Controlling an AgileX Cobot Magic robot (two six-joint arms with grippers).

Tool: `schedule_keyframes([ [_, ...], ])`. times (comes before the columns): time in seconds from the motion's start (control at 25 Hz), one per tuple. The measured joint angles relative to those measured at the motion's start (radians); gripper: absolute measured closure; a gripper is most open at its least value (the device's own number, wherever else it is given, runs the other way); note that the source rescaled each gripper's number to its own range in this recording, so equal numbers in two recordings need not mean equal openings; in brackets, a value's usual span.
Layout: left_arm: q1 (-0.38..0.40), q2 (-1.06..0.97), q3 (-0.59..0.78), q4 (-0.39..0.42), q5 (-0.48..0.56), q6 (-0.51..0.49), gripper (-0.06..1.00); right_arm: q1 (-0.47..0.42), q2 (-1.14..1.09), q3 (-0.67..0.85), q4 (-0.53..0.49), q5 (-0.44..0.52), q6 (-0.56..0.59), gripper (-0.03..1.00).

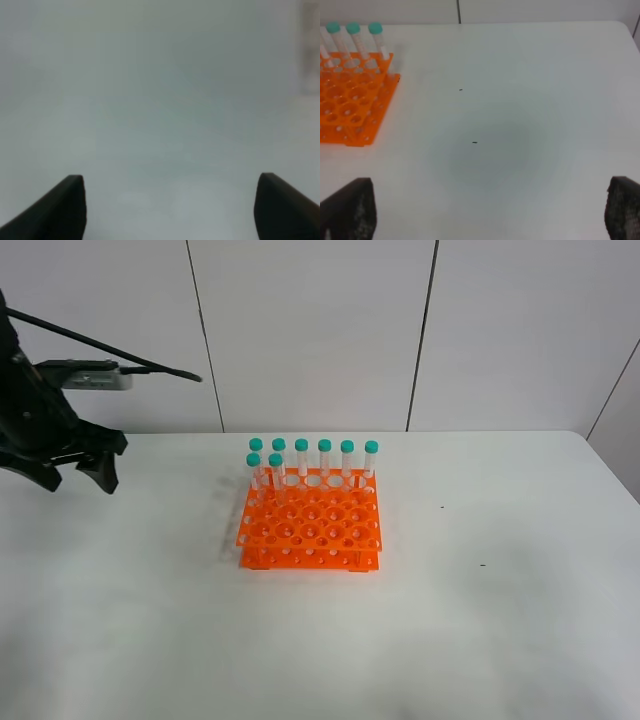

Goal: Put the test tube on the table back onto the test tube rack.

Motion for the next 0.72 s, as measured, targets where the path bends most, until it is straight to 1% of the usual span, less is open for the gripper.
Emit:
schedule_keyframes([
  [0.12, 0.036, 0.000, -0.002, 0.001, 0.068, -0.003, -0.05, 0.000, 0.000, 0.000, 0.000, 0.000, 0.000, -0.03],
  [0.28, 0.038, 0.000, -0.003, 0.001, 0.179, -0.003, -0.05, 0.000, 0.000, 0.000, 0.000, 0.000, 0.000, -0.03],
  [0.4, 0.038, -0.005, -0.005, 0.000, 0.185, -0.002, -0.05, 0.000, 0.000, 0.000, 0.000, 0.000, 0.000, -0.03],
  [0.52, 0.038, -0.039, 0.020, -0.029, 0.185, 0.003, -0.05, 0.000, 0.000, 0.000, 0.000, 0.000, 0.000, -0.03],
  [0.72, 0.038, -0.179, 0.154, -0.046, 0.185, 0.018, -0.03, 0.000, 0.000, 0.000, 0.000, 0.000, 0.000, -0.03],
])
